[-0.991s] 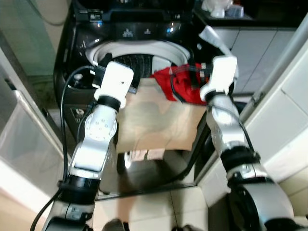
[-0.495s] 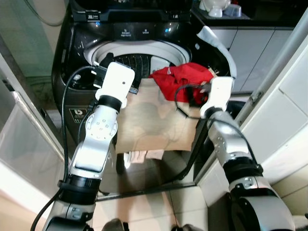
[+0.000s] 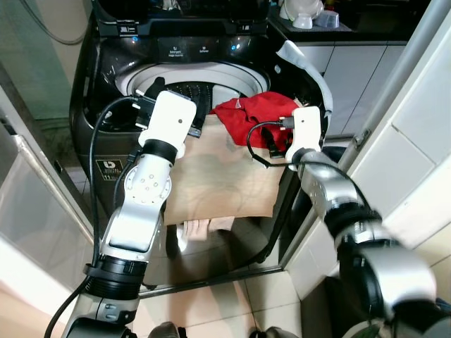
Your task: Clothes washing
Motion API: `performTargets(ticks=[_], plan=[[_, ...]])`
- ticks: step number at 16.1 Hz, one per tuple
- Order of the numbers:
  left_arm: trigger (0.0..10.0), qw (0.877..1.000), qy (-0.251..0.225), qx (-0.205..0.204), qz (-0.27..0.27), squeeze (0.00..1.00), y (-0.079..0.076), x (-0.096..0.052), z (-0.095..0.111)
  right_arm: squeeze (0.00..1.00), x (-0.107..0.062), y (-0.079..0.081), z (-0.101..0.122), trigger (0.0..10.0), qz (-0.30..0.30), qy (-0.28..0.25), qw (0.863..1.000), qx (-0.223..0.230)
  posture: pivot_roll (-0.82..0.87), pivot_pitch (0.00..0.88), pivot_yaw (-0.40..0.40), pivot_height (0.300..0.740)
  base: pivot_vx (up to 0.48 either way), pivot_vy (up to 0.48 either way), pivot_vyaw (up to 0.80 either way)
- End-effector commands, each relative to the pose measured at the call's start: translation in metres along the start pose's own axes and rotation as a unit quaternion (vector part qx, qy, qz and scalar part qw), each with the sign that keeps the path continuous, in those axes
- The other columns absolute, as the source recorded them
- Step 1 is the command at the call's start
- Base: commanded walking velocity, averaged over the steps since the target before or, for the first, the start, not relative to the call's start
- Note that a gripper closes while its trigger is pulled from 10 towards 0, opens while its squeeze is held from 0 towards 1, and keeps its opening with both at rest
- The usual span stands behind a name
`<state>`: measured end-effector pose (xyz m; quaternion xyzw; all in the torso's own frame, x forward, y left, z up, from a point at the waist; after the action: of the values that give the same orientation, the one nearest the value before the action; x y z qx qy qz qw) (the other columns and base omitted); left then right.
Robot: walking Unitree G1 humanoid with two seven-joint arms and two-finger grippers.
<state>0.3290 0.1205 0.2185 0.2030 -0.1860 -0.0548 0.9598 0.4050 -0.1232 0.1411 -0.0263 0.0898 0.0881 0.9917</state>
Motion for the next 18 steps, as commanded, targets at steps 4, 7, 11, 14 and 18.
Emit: performTargets(ticks=[4,7,11,14,18], plan=[[10.0,1.000,0.004,0.008,0.014,0.00,0.006,-0.006,0.001,0.00,0.012,0.011,0.052,10.0,0.004,-0.044,0.994,-0.096,0.08,0.000,-0.093,0.740,0.000,0.000,0.00],[10.0,1.000,0.009,0.010,0.016,0.00,0.006,-0.009,-0.001,0.00,0.012,0.017,0.100,10.0,-0.034,-0.133,0.978,-0.155,0.09,0.000,-0.093,0.740,0.000,0.000,0.00],[10.0,1.000,0.012,0.010,0.018,0.00,0.007,-0.009,-0.001,0.00,0.008,0.017,0.122,10.0,-0.017,-0.186,0.970,-0.155,0.08,0.000,-0.085,0.740,0.000,0.000,0.00],[10.0,1.000,0.008,0.007,0.009,0.00,0.004,-0.006,0.000,0.00,0.007,-0.002,0.077,10.0,-0.008,-0.132,0.978,-0.164,0.05,0.000,-0.068,0.740,0.000,0.000,0.00],[10.0,1.000,0.003,0.012,-0.002,0.00,0.002,-0.003,0.002,0.00,0.004,-0.017,0.042,10.0,-0.019,-0.080,0.991,-0.105,0.03,0.000,-0.043,0.740,0.000,0.000,0.00]])
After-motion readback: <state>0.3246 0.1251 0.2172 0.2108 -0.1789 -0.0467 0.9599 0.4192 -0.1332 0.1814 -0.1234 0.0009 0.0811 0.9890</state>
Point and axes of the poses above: a point about 5 cm out from each wrist's last joint towards the gripper, its own x axis pointing out of the wrist towards the gripper, its own z axis along the axis of the wrist's last joint, y = z × x, the point moved 1 cm from there along x, pointing out of the wrist towards the gripper, and after that the axes turned 1 degree about x, right-handed, at the moved point
